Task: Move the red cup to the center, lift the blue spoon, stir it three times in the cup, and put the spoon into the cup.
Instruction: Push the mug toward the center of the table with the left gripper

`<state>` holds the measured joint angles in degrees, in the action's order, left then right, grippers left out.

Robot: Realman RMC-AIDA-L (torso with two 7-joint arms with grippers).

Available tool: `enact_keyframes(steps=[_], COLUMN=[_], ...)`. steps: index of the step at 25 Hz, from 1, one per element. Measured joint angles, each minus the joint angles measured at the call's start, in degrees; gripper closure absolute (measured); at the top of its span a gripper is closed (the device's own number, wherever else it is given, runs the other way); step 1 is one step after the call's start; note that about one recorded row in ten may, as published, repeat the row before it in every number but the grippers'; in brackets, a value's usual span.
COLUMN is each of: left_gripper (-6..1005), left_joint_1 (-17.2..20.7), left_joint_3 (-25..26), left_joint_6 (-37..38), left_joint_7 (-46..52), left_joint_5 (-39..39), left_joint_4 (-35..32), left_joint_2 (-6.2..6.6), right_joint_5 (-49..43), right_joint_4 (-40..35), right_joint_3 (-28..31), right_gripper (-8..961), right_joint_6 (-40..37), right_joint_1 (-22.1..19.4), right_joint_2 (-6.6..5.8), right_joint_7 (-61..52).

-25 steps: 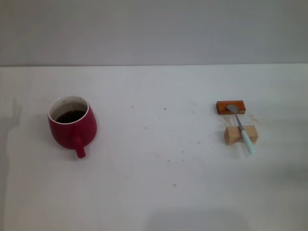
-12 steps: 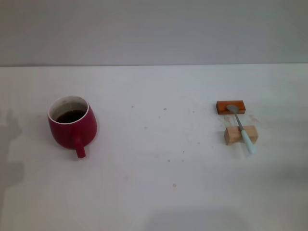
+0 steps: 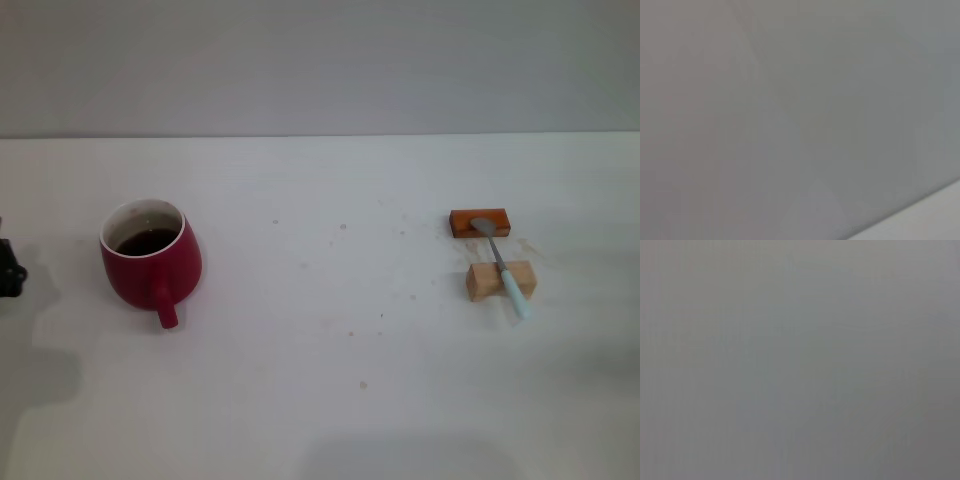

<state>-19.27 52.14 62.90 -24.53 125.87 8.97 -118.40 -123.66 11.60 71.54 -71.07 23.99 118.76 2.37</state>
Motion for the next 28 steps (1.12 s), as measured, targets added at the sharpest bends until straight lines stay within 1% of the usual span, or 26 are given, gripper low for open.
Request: enact_keyframes(steps=[1,4,5,8,10,12,13,21,22,26,28], left_gripper=[957,953,952,948,946,943,942,931,930,925,923], left_joint_1=[-0.26,-0.81,-1.84,-2.65,-4.18,-4.44,-5.00,-5.65,-5.69,-5.70,-5.77], left_joint_3=[-0.66,-1.85,-3.35,-4.20,-6.46,-6.95,-8.11,-10.19,-11.67,-12.57,-14.96], left_joint_6=[-0.64,-1.04,-1.75,-2.58,-4.23,-4.47,-4.88,-5.42,-5.43,-5.43,-5.41], left_joint_7=[-0.14,-0.53,-2.61,-3.93,-5.44,-5.61,-5.94,-6.10,-6.09,-6.09,-6.07], left_joint_5=[-0.01,0.00,-0.02,-0.01,-0.01,-0.01,-0.01,-0.08,-0.04,-0.05,0.00], left_joint_4=[-0.03,-0.03,0.21,0.44,0.60,0.64,0.70,0.78,1.28,1.66,2.74], left_joint_2=[0.02,0.05,0.01,-0.04,-0.09,-0.09,-0.11,-0.19,-0.21,-0.22,-0.22], right_joint_5=[0.00,0.00,0.00,0.00,0.00,0.00,0.00,0.00,0.00,0.00,0.00], right_joint_4=[0.00,0.00,0.00,0.00,-0.03,-0.05,-0.07,-0.09,-0.09,-0.06,-0.02], right_joint_3=[0.00,0.00,0.00,0.00,0.00,0.00,0.00,0.00,0.00,0.00,0.00], right_gripper=[254,254,254,254,255,255,255,254,254,254,254], right_joint_6=[-0.02,-0.11,-0.17,-0.18,-0.25,-0.27,-0.28,-0.30,-0.30,-0.31,-0.31], right_joint_1=[-0.05,-0.22,-0.35,-0.43,-0.51,-0.52,-0.53,-0.64,-0.63,-0.47,-0.46], right_joint_2=[0.00,0.00,0.00,-0.01,-0.02,-0.01,0.01,0.06,0.06,0.07,0.07], right_joint_7=[0.00,0.00,0.00,0.00,0.00,0.00,0.00,0.00,0.00,0.00,0.00])
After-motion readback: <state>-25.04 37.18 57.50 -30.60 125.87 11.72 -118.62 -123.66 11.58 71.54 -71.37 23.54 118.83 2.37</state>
